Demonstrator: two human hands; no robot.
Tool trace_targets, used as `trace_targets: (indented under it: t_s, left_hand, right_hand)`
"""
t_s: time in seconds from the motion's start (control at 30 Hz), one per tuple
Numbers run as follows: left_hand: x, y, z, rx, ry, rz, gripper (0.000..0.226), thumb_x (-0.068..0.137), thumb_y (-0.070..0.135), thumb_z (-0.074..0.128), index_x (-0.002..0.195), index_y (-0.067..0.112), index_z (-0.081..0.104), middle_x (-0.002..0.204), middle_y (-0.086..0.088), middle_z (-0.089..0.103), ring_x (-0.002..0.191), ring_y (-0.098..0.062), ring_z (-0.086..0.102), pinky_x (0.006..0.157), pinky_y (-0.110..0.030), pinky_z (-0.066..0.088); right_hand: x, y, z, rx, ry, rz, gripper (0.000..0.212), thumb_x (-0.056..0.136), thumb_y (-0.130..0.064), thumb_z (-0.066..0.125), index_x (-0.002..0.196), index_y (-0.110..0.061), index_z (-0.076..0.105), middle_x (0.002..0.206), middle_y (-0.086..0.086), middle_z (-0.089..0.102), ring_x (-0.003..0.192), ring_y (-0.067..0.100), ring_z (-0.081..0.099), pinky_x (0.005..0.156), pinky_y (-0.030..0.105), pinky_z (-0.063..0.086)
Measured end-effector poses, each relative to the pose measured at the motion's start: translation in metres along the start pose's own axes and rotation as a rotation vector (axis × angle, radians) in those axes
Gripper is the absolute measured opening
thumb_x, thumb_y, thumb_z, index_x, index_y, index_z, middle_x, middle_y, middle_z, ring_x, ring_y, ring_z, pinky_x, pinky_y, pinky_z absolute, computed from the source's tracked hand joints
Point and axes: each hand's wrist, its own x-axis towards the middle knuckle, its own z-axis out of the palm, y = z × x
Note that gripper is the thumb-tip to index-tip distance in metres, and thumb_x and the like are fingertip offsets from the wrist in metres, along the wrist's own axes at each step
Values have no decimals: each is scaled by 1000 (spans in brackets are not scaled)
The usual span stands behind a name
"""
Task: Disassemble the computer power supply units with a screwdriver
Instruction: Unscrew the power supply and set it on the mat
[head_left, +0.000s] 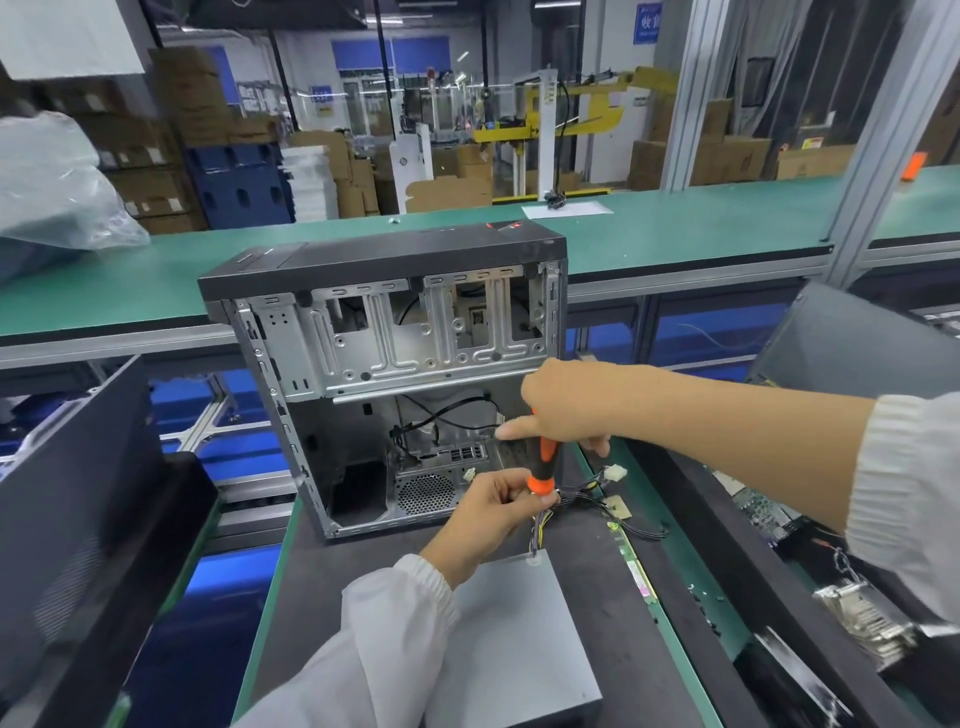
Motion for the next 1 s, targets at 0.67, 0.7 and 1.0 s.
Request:
trace_targets:
  t_s: [0.67,0.7,1.0]
  left_hand:
    - [-13,-31,-28,236,-33,-147,29,82,1,75,108,6,64,69,5,31,54,-3,29,52,-15,25]
    - [-14,-32,-28,256,-44,-146,26,82,6,76,106,7,65,69,4,32,55,-4,30,52,-16,25]
    - [-17,-41,-22,230,1,-91,20,95,21,63,84,6,69,55,7,40,47,-6,33,49,-18,27]
  right_hand:
    - [0,33,-18,426,77,-73,19,91,-29,63,92,-11,55,72,16,66,52,20,67,48,28,57]
    - [1,35,-19,439,74,-62,21,91,-29,63,94,-10,55,74,17,68,51,20,67,47,27,55]
    - [5,46,-6,562,43,-4,26,91,-31,63,101,-8,55,82,20,70,63,27,69,58,35,61]
